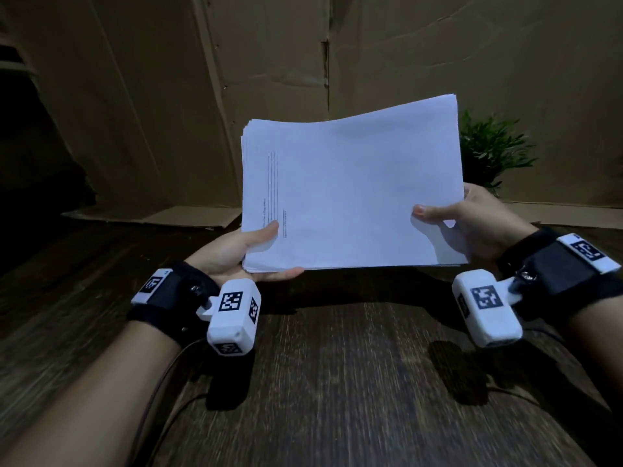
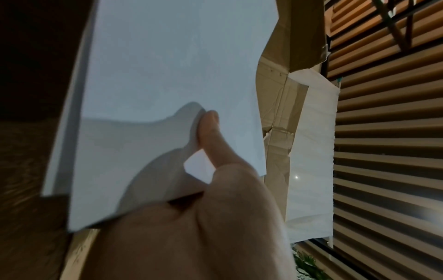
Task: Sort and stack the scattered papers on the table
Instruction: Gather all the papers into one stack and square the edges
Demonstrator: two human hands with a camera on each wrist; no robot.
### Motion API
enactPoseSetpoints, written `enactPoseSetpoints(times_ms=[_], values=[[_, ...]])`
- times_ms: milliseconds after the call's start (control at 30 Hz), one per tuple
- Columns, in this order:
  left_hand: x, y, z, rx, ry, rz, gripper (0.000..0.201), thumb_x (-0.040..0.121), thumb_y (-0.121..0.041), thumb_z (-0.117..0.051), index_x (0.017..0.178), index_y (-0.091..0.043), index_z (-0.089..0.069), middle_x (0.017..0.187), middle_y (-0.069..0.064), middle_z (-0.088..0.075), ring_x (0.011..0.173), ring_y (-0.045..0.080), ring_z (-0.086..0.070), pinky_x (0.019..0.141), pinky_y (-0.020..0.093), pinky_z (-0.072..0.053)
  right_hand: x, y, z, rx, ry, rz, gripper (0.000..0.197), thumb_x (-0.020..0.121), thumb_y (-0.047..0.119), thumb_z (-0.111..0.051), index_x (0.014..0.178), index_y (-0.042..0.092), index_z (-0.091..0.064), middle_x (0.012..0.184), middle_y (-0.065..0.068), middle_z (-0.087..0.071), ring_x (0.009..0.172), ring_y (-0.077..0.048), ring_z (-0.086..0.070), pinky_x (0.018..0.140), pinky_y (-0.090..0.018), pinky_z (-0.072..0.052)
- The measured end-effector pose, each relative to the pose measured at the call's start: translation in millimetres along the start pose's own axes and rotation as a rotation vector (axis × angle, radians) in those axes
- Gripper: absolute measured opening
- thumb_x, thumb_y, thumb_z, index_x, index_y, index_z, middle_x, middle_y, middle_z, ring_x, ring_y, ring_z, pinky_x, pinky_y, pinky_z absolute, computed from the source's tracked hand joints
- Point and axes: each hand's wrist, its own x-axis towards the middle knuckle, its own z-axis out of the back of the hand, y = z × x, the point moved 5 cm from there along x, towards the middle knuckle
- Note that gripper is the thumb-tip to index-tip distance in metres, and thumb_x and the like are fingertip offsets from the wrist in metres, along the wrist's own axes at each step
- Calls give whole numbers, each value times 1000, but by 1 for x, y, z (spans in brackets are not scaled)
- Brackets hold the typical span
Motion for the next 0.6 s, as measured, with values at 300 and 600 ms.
enactPoseSetpoints(times_ms=[300, 600], values=[[4, 0, 2, 36, 6, -81, 39, 95, -25, -50, 134, -22, -52, 129, 8, -65, 114, 33, -65, 86, 57, -55, -1, -32, -1, -7, 172, -57, 97, 33, 48, -98, 117, 12, -67, 111, -4, -76, 95, -20, -74, 71, -27, -60], [7, -23, 7, 456, -544, -489, 46, 80, 10, -72, 120, -8, -58, 115, 5, -67, 108, 24, -64, 93, 41, -52, 4, -32, -19, -32, -125, 194, 27, 92, -2, -63, 113, 15, -65, 105, 7, -73, 92, -7, -71, 81, -27, -56]])
